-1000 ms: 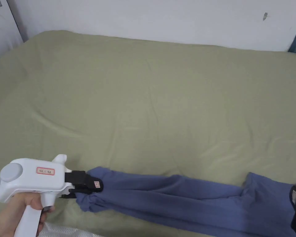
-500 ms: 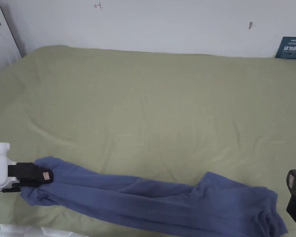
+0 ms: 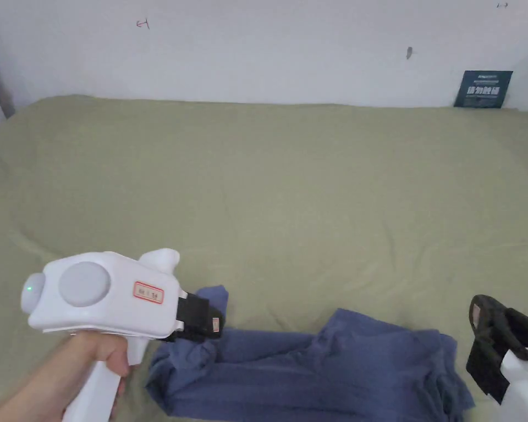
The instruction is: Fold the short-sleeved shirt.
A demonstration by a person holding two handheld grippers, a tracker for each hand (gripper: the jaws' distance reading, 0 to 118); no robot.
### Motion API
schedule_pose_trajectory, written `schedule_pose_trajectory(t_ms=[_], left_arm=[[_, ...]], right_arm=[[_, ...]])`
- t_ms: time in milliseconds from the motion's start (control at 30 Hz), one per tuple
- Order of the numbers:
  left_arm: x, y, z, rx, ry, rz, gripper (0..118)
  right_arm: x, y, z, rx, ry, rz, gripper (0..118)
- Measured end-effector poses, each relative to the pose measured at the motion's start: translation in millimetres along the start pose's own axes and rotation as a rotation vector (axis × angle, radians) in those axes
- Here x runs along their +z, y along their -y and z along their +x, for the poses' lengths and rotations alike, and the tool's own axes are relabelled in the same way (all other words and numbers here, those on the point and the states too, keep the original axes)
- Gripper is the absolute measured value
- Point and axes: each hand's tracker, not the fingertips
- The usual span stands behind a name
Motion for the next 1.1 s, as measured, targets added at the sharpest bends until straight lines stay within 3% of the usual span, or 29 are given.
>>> schedule_pose_trajectory(t_ms=[133,200,233,267,300,333,433,467,533,733,1000,1100], left_arm=[[-61,5,27,-0.038,-0.024,-0.066,12],[-86,15,49,-0.083,-0.028,-0.12,18],[-96,17,51,-0.104,-0.019,-0.13,46],[-102,19,51,-0.098,-0.006,-0.131,103],[-104,18,50,-0.085,0.0,-0.132,118],[-93,17,48,-0.061,0.017,-0.066,117],[-54,12,36,-0.011,0.112,0.013,88],[-38,12,27,0.007,0.137,0.077,63],[-17,14,10,0.029,0.13,0.126,0],[-32,25,-22,0.06,0.095,0.031,0],[-152,52,7,0.132,0.31,-0.122,0],[-169,61,17,0.138,0.295,-0.083,0]], right_arm=[[-1,4,6,-0.004,0.008,-0.018,0],[-2,6,9,-0.009,0.011,-0.03,0],[-2,6,10,-0.01,0.013,-0.034,0],[-3,7,11,-0.011,0.016,-0.039,0],[-3,8,12,-0.014,0.018,-0.043,0],[-3,8,13,-0.017,0.018,-0.046,0],[-4,10,14,-0.033,0.017,-0.055,0],[-5,10,15,-0.04,0.012,-0.06,0],[-6,10,14,-0.044,0.008,-0.063,0],[-8,10,13,-0.044,0.0,-0.064,0],[-9,16,13,-0.039,0.007,-0.097,0],[-8,17,14,-0.027,0.013,-0.113,0]])
